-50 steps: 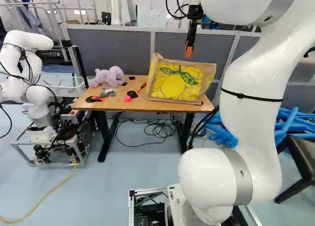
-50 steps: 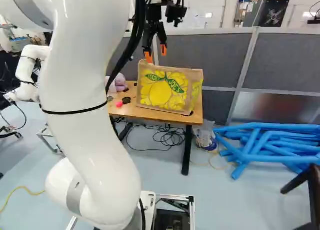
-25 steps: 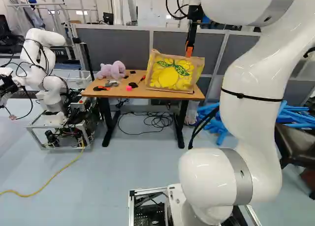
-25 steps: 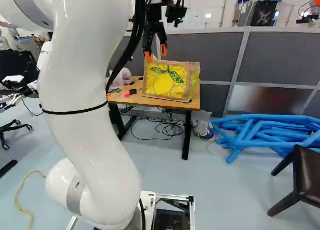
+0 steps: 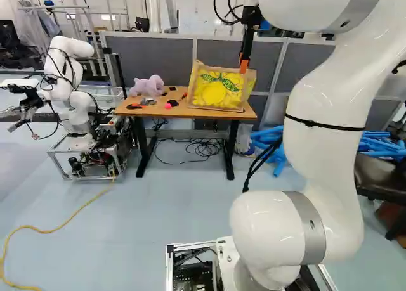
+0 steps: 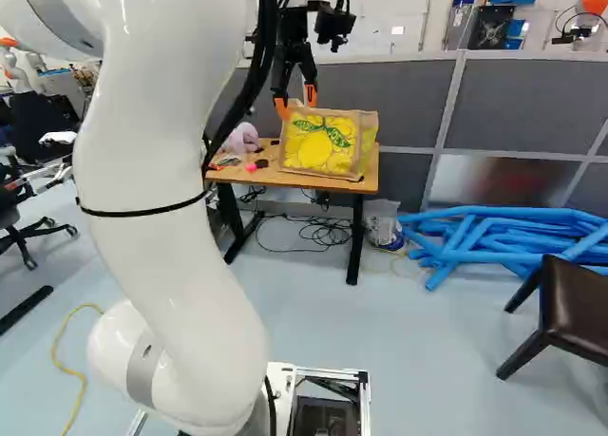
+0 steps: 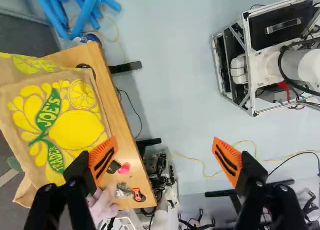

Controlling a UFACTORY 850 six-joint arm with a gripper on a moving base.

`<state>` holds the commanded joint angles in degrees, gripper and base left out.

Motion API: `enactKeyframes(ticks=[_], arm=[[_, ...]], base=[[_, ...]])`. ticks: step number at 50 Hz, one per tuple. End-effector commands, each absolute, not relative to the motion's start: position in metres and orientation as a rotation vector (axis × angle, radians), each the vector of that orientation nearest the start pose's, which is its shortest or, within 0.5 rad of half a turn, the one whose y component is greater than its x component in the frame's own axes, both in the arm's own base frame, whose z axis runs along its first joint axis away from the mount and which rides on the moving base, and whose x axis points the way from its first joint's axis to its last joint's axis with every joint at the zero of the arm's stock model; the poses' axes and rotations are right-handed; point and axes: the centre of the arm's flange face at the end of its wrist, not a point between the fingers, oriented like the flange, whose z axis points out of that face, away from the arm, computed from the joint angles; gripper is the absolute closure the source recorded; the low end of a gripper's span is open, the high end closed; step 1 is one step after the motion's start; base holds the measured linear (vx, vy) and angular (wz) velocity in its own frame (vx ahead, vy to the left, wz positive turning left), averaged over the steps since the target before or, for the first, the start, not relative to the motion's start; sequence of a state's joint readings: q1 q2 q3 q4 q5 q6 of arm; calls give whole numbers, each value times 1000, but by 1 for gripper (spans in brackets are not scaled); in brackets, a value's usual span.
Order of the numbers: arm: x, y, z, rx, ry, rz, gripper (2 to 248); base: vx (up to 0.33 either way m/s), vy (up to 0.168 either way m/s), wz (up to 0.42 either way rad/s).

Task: Pick up the bag on the ground and place it on the table

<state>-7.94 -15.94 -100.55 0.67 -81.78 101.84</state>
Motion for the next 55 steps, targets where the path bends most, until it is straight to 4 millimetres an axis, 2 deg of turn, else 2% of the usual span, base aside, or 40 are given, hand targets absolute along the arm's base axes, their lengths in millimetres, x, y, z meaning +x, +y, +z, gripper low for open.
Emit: enactKeyframes(ticks=[33, 55], arm=[[545, -75, 758, -1782, 2532, -41, 3], [545, -73, 749, -1820, 2483, -68, 3]], base=[[2, 0, -2], [0, 0, 0]])
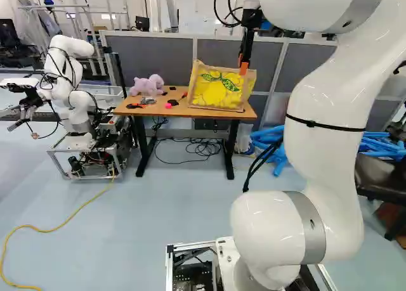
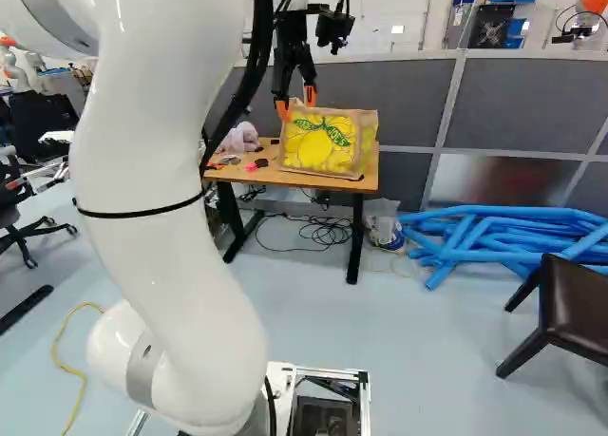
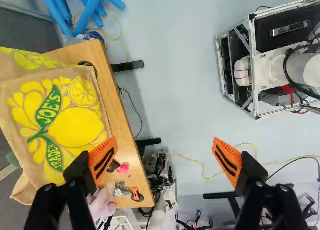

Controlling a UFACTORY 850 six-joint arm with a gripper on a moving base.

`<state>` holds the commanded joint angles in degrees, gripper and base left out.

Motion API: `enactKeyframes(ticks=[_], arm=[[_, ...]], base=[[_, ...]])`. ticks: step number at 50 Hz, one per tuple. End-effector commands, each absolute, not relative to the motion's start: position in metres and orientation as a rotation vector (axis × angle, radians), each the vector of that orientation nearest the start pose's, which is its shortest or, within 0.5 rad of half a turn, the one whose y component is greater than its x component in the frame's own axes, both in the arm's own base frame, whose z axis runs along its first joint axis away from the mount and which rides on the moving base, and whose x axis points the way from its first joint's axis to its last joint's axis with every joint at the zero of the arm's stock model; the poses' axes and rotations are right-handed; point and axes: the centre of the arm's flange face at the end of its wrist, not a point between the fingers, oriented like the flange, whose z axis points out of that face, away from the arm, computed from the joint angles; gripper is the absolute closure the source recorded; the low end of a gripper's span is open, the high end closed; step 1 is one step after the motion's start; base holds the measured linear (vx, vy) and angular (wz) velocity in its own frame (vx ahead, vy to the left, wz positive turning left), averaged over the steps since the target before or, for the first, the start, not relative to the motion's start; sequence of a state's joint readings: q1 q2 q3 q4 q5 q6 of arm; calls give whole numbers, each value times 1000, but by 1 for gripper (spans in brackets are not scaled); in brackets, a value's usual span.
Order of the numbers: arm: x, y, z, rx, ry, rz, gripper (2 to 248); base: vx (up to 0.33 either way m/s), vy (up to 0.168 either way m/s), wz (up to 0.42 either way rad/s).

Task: Pick up the bag on the ground and place it on the table

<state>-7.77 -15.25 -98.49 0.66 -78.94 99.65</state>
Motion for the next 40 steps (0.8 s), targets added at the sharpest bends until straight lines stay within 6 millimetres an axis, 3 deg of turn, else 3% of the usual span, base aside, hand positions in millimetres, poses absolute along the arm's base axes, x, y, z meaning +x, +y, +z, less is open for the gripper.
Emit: enactKeyframes(ticks=[40], arm=[[544, -66, 708, -1990, 2246, -206, 3]], base=[[0, 0, 0]])
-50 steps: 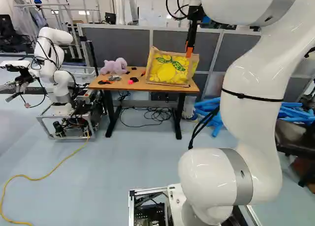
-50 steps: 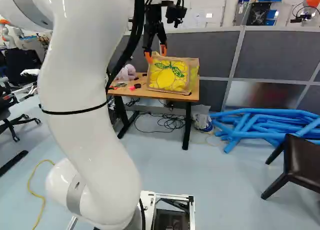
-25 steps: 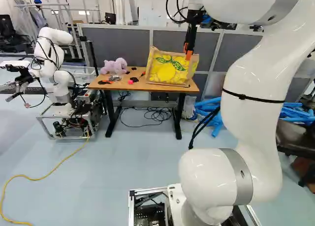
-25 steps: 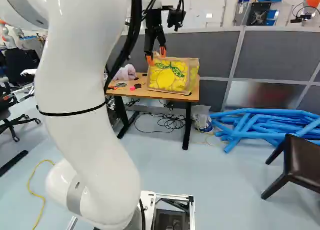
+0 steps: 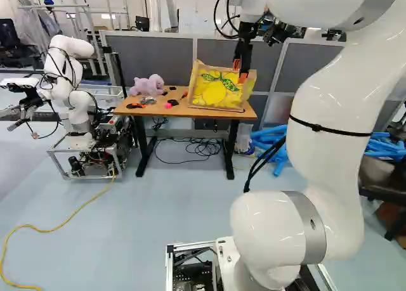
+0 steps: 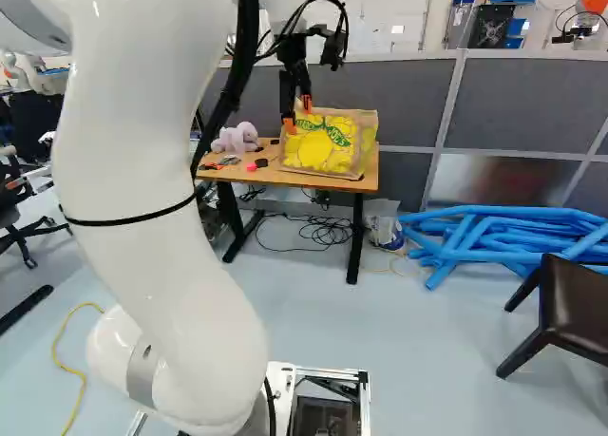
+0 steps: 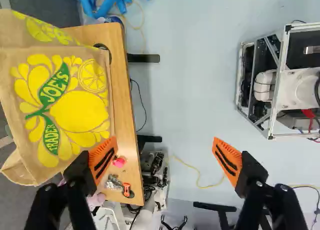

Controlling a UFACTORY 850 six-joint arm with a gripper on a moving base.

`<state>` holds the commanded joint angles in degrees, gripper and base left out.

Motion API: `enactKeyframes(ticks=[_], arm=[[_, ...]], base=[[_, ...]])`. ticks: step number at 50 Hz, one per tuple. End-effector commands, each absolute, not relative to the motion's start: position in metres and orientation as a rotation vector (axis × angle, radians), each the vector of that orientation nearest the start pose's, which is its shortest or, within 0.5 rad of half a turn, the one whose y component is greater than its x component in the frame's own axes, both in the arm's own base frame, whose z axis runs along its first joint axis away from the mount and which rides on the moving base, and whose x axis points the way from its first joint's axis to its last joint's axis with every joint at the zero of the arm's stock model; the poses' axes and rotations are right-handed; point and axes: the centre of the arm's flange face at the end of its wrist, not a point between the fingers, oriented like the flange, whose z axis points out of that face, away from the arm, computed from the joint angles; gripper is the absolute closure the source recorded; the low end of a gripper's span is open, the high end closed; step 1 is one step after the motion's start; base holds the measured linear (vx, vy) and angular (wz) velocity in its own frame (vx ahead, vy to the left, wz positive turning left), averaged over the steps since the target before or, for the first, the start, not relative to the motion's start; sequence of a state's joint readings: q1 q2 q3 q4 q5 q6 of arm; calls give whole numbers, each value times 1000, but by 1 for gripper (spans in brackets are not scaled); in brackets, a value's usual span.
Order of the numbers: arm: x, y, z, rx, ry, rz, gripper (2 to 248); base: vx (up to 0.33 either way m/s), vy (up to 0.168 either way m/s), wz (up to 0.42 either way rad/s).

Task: Pick up the bag on the ground and place it on the table

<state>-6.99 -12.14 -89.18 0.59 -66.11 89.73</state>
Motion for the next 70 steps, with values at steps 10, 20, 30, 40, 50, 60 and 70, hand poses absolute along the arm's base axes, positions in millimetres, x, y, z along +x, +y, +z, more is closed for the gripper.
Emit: enactKeyframes(ticks=[10, 20, 30, 40, 50, 60, 70], arm=[[542, -63, 692, -2048, 2156, -261, 3], [539, -60, 674, -2110, 2053, -324, 3], [534, -56, 654, -2174, 1937, -398, 3], [527, -51, 632, -2240, 1808, -482, 3], [518, -46, 607, -2306, 1663, -578, 3], [505, -41, 581, -2369, 1508, -683, 3], [490, -36, 556, -2423, 1352, -791, 3]], base=[[0, 0, 0], [0, 0, 0], [0, 0, 0], [0, 0, 0], [0, 0, 0], [0, 0, 0], [0, 0, 0]])
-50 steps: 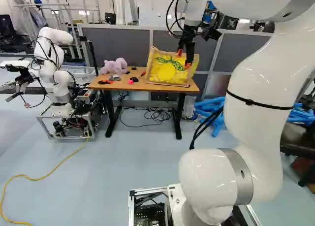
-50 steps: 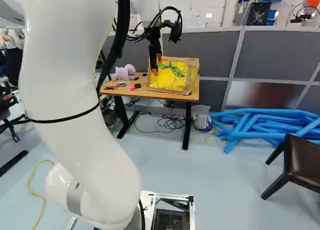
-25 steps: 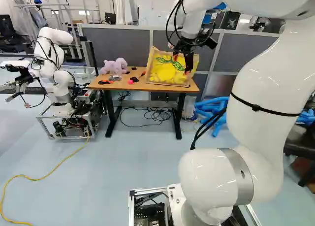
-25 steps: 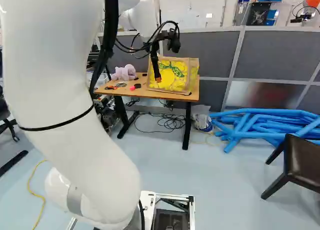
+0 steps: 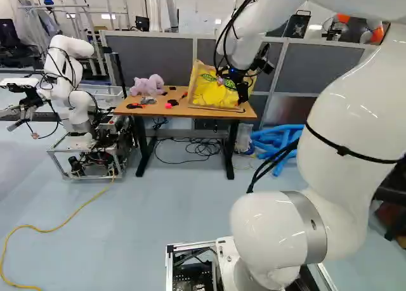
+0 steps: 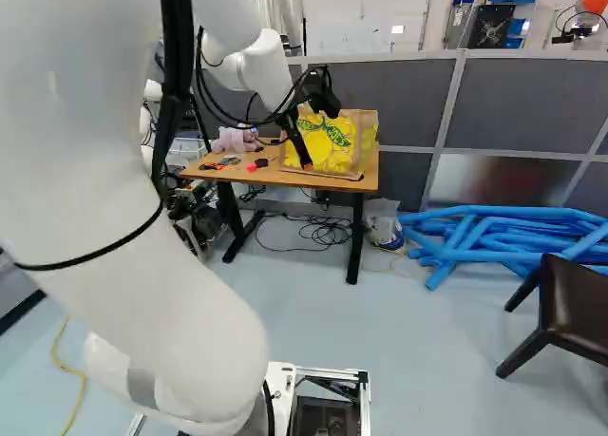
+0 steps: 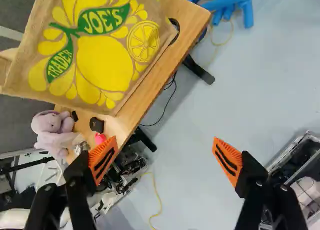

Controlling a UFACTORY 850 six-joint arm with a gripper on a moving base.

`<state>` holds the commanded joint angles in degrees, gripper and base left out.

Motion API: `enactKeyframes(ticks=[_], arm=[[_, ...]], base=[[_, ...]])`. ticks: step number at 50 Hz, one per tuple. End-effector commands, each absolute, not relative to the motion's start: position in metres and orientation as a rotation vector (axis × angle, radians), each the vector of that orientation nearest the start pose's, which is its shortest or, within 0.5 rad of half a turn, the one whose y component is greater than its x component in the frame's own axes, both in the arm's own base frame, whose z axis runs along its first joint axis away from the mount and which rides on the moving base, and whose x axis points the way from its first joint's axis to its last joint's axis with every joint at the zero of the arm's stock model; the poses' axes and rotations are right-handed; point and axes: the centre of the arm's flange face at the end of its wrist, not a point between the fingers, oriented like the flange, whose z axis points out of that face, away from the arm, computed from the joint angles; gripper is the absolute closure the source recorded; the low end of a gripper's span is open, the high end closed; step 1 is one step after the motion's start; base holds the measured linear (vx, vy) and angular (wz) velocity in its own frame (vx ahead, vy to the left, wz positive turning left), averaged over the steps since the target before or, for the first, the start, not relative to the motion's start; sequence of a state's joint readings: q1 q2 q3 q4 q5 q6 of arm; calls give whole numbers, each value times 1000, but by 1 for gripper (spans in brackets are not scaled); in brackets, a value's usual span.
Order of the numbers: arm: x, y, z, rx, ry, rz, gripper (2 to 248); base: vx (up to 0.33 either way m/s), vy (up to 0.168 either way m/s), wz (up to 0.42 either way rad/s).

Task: Pick up the bag on the ground and place it on the table

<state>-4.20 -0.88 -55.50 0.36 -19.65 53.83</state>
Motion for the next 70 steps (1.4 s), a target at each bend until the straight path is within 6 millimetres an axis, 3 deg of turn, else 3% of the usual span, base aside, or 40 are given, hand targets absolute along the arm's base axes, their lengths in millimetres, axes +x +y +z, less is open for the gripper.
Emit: enactKeyframes(ticks=[37, 70], arm=[[417, -18, 467, -2553, 778, -1208, 3], [350, -7, 413, -2581, 384, -1512, 3]], base=[[0, 0, 0], [0, 0, 0]])
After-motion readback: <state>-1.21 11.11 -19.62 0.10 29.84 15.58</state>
